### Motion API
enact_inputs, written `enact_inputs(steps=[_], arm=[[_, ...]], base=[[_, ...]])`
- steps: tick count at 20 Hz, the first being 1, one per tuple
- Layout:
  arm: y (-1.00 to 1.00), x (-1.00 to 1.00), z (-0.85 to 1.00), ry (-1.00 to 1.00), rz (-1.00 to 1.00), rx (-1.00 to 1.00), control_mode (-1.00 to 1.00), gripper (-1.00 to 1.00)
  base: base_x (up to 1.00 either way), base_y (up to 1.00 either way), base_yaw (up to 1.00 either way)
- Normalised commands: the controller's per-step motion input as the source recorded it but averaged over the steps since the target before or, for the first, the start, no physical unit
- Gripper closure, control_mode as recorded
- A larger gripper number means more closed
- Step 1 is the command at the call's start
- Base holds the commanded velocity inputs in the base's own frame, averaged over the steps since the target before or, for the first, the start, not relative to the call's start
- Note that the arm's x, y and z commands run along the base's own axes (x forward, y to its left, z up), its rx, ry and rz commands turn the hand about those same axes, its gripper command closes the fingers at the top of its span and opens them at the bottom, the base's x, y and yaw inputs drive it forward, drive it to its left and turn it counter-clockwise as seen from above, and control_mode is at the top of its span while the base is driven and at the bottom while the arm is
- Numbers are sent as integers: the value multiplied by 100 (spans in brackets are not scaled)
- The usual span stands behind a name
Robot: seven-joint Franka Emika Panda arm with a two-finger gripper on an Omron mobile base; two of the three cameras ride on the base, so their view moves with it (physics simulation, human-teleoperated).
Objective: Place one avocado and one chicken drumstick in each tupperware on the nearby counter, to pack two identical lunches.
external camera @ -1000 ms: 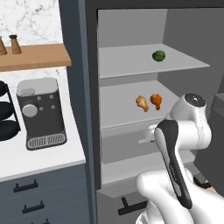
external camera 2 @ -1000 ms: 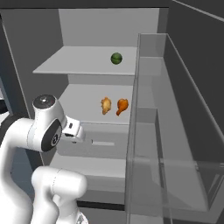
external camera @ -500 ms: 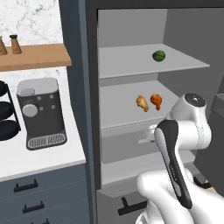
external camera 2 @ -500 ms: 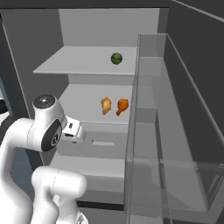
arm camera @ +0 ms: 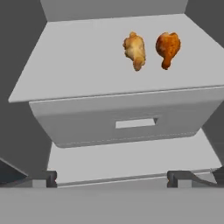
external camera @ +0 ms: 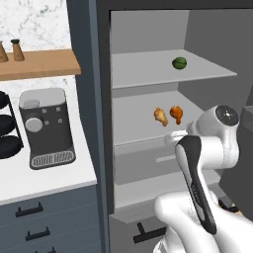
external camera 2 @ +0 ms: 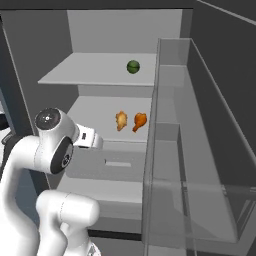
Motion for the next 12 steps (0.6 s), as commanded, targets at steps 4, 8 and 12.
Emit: enact_inputs(steps=[4, 8, 12], arm=[[0, 58, 11, -12, 0, -14, -100, -100], [0, 67, 27, 0, 0, -14, -100, -100], [-3, 70, 24, 11, 0, -5, -100, -100]], base=[[0, 0, 0], [0, 0, 0], [0, 0, 0]])
